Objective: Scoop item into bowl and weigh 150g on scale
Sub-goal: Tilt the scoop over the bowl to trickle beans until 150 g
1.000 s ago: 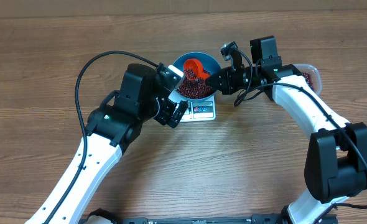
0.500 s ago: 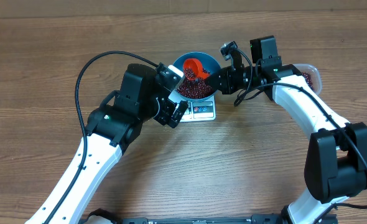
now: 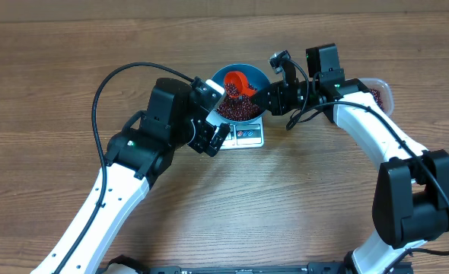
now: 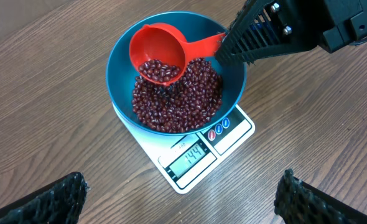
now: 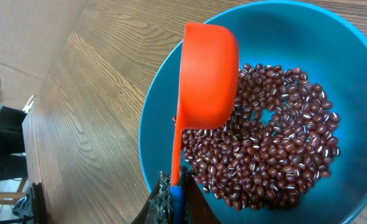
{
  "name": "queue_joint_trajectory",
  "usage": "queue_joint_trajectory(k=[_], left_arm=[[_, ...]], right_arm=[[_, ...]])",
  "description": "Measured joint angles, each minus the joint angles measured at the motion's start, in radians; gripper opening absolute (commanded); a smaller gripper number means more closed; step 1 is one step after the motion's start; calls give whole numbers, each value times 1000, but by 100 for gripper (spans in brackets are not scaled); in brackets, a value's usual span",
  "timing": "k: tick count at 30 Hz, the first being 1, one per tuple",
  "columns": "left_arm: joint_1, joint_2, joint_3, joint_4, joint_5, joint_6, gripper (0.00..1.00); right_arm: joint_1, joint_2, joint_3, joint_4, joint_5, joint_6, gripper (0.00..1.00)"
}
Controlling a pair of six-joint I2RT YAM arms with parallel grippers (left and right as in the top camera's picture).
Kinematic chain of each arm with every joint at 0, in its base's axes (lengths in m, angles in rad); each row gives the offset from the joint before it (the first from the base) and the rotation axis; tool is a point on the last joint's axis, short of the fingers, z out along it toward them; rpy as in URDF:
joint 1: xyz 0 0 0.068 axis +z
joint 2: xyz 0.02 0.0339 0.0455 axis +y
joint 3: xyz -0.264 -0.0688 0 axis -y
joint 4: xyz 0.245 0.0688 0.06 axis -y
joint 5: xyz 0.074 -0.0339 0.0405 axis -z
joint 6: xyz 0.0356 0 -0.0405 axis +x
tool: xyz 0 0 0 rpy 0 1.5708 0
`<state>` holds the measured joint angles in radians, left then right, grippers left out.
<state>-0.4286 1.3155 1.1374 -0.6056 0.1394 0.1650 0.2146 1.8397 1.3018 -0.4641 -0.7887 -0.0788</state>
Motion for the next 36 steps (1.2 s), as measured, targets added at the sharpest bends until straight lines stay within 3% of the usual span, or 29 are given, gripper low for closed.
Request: queue_joint_trajectory(k=[20, 36], left_arm=[[0, 0, 0, 0, 0, 0, 100], [0, 0, 0, 0, 0, 0, 100]], right_arm=[[0, 0, 0, 27, 11, -4, 4], [0, -47, 70, -150, 212, -208, 4]])
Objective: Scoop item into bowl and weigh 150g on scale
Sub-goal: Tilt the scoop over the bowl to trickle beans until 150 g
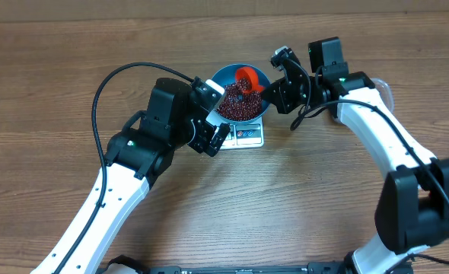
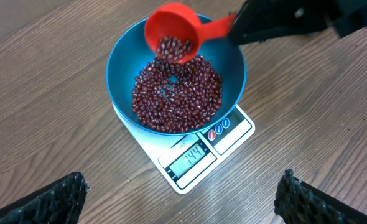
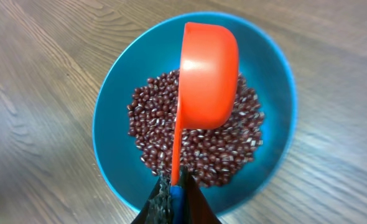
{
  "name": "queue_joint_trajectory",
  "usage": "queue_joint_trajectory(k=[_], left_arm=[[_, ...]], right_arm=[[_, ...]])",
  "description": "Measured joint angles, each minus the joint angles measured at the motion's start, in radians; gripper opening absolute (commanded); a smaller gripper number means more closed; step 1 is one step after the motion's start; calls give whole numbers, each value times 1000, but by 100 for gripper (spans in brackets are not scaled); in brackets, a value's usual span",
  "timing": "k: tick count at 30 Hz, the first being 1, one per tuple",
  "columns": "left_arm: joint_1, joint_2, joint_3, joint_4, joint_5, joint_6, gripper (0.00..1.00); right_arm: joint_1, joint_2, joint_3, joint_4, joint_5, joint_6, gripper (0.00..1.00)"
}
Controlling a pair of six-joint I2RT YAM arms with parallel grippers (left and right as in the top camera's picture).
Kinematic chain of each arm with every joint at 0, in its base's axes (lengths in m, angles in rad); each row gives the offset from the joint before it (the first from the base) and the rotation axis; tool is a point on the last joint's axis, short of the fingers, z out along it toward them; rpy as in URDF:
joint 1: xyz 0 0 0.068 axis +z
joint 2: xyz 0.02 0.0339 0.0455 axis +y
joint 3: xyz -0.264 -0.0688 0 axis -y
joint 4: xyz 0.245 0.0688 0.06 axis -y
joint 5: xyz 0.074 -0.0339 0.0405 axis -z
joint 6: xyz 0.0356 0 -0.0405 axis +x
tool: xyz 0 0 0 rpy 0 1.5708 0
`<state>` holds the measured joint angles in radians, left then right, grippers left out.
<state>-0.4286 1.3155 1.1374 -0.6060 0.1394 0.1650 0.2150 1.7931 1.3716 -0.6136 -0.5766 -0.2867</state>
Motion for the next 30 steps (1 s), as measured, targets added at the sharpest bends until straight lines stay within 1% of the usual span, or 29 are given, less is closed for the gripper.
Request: queue_joint_trajectory(k=[7, 10, 15, 19, 26, 30], left_arm=[[0, 0, 0, 0, 0, 0, 100], [0, 0, 0, 0, 0, 0, 100], [0, 0, 0, 0, 0, 0, 100], [0, 0, 0, 0, 0, 0, 100], [0, 0, 0, 0, 0, 0, 100], [0, 0, 0, 0, 0, 0, 100]], right_arm=[[2, -61, 4, -25, 42, -106, 4], [14, -68, 4, -30, 91, -153, 4], [63, -68, 4, -32, 190, -193, 4], [91, -68, 4, -32, 223, -216, 4], [92, -68, 4, -32, 245, -204, 3], [93, -68, 4, -32, 237, -110, 4]])
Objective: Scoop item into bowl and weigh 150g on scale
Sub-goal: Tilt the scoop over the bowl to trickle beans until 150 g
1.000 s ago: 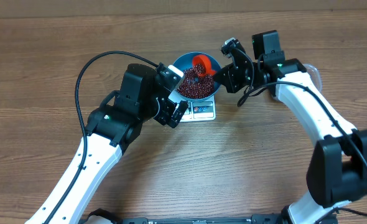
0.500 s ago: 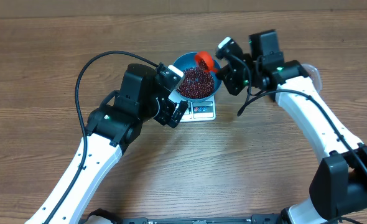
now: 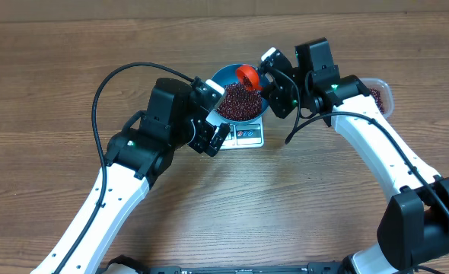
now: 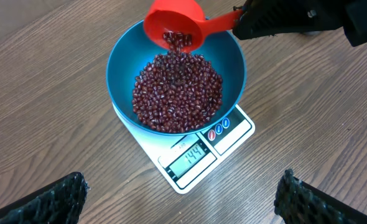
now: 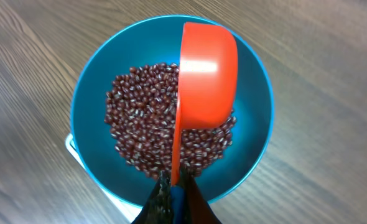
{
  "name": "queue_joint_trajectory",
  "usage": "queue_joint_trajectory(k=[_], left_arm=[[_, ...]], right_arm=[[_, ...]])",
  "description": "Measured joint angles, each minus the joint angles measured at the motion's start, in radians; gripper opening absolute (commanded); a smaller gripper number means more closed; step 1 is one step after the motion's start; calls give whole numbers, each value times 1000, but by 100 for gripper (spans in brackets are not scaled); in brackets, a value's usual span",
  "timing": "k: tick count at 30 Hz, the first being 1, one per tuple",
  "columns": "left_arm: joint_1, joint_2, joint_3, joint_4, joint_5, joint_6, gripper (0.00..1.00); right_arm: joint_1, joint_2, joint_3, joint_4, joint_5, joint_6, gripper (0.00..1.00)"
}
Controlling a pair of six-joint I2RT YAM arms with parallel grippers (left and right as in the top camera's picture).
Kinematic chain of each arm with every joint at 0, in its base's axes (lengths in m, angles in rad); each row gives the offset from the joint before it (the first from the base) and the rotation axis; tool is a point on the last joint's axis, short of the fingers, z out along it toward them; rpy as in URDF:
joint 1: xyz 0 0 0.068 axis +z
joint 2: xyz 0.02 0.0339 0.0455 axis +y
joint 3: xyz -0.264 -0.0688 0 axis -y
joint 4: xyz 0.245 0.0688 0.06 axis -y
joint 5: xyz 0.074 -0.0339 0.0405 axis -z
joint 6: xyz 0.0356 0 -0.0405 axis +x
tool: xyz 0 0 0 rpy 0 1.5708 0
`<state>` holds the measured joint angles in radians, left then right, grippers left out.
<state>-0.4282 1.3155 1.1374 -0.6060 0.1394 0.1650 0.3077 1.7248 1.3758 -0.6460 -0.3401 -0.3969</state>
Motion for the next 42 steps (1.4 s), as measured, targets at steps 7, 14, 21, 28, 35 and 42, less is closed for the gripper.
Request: queue_joint_trajectory(k=[7, 14, 21, 28, 35, 42], left_arm=[[0, 0, 0, 0, 0, 0, 100], [0, 0, 0, 0, 0, 0, 100], [0, 0, 0, 0, 0, 0, 99], [0, 0, 0, 0, 0, 0, 100], [0, 0, 0, 0, 0, 0, 100], [0, 0, 0, 0, 0, 0, 100]], right_arm=[[-5, 0, 0, -2, -130, 180, 4], [-52, 0, 0, -17, -248, 247, 4], [-93, 0, 0, -47, -286, 267, 4], [-103, 0, 0, -51, -293, 269, 4], [-103, 0, 0, -55, -300, 270, 4], [-105, 0, 0, -69, -317, 301, 4]])
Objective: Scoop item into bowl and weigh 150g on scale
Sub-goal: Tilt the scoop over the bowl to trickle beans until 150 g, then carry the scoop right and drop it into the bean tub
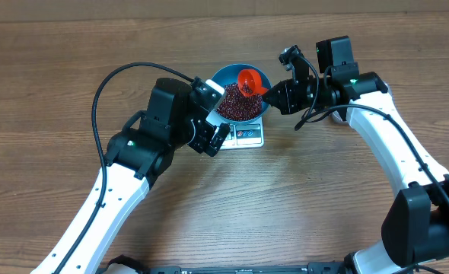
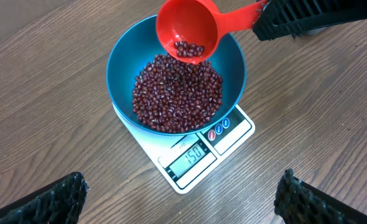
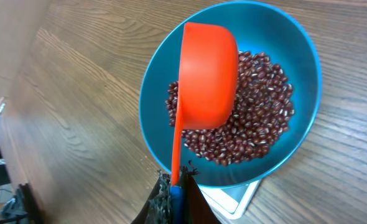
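Note:
A blue bowl (image 2: pixel 121 68) half full of red beans (image 2: pixel 177 93) sits on a white scale (image 2: pixel 199 152) whose display reads 150. My right gripper (image 3: pixel 174 186) is shut on the handle of a red scoop (image 2: pixel 186 31), held above the bowl's far rim with a few beans left in it. In the overhead view the scoop (image 1: pixel 248 81) hangs over the bowl (image 1: pixel 226 76). My left gripper (image 2: pixel 180 196) is open, hovering near the scale's front with nothing between its fingers (image 2: pixel 53 196).
A clear container of beans (image 1: pixel 380 95) stands at the right, partly hidden behind my right arm. A black cable (image 1: pixel 103 87) loops over the table left of the bowl. The wooden table (image 1: pixel 285 205) spreads out in front.
The scale reading has gone from 144 to 150. The scoop has tipped back more level over the bowl's far rim and holds fewer beans. My right arm has shifted rightward.
The scoop first sat low in the bowl, loaded with beans, scale at 144. It was then raised and tilted over the bowl, and later beans were spilling from it. Now only a few beans stay in the scoop and the scale shows 150.

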{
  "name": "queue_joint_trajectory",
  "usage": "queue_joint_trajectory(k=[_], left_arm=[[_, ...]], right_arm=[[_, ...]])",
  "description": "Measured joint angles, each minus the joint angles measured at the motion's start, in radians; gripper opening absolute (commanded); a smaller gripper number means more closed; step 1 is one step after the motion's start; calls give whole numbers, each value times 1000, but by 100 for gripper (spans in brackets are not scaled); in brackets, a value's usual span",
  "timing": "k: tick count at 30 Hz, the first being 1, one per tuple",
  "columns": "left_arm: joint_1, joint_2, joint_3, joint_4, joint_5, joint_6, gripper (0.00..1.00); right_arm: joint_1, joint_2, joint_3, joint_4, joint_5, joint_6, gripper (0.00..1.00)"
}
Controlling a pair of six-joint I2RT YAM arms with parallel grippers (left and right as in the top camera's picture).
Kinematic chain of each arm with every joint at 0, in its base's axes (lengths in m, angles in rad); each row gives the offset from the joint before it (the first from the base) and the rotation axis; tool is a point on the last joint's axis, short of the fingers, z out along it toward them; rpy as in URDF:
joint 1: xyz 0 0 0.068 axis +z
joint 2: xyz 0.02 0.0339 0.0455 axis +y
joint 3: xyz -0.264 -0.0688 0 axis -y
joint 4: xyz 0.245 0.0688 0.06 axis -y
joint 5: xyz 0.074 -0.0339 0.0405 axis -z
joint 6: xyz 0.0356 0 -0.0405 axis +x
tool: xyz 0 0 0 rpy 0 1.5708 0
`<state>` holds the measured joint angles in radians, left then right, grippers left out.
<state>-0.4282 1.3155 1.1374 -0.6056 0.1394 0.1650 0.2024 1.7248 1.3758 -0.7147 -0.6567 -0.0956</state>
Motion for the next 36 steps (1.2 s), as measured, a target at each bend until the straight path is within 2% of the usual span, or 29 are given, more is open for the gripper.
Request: queue_joint_trajectory(k=[6, 18, 25, 36], left_arm=[[0, 0, 0, 0, 0, 0, 100], [0, 0, 0, 0, 0, 0, 100], [0, 0, 0, 0, 0, 0, 100], [0, 0, 0, 0, 0, 0, 99]], right_arm=[[-57, -7, 0, -6, -85, 15, 4], [-373, -79, 1, -88, -115, 17, 4], [-469, -80, 1, -161, -15, -48, 4], [-444, -89, 1, -198, 355, -112, 4]])
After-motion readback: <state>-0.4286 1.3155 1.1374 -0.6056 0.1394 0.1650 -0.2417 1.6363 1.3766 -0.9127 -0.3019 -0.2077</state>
